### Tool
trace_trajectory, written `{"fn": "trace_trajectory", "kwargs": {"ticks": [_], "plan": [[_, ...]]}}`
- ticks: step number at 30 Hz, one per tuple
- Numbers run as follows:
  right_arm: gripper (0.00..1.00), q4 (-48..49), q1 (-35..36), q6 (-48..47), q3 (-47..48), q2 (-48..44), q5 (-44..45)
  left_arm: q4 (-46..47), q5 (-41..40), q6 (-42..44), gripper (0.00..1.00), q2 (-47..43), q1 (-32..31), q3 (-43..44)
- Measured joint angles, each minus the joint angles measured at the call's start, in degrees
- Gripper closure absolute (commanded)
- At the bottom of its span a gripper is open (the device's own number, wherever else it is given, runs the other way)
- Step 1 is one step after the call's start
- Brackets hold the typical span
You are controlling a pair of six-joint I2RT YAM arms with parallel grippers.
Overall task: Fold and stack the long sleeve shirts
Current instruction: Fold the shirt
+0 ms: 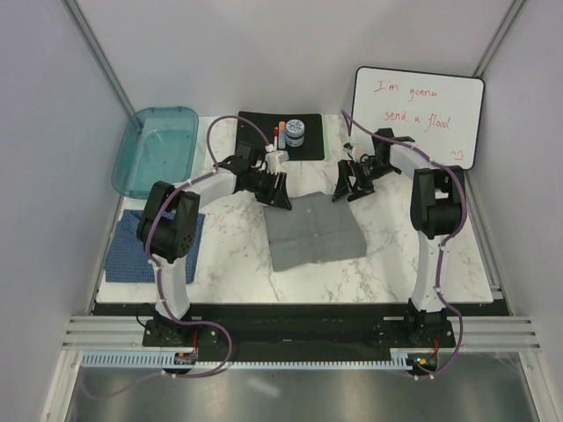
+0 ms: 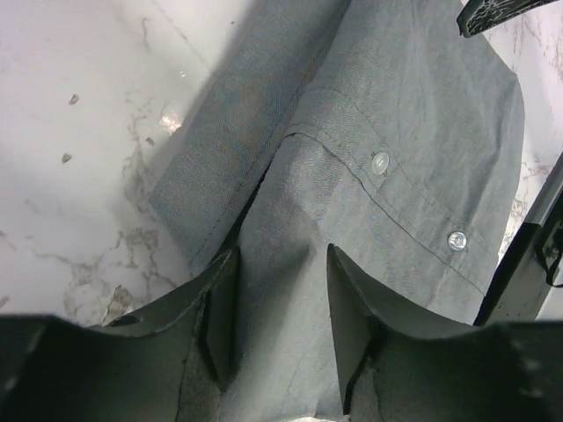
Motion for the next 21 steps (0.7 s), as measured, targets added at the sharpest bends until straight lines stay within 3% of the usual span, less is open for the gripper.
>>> {"fn": "trace_trajectory", "kwargs": {"ticks": [8,17,21], "plan": [[0.02,0.0,-0.04,-0.22,-0.24,0.39,-1.99,-1.25,1.31,1.25,0.88,1.73,-1.57,3.04],[0.02,-0.15,-0.04,-0.72,-0.24,0.55,-2.75,-1.29,1.77,3.43,0.96,1.75,-3.5,4.13],[0.04,-0.26,-0.04,-1.11,-0.24,0.61,-3.1,-1.29,1.07,3.78,0.92,2.19,-3.91,4.92]]}}
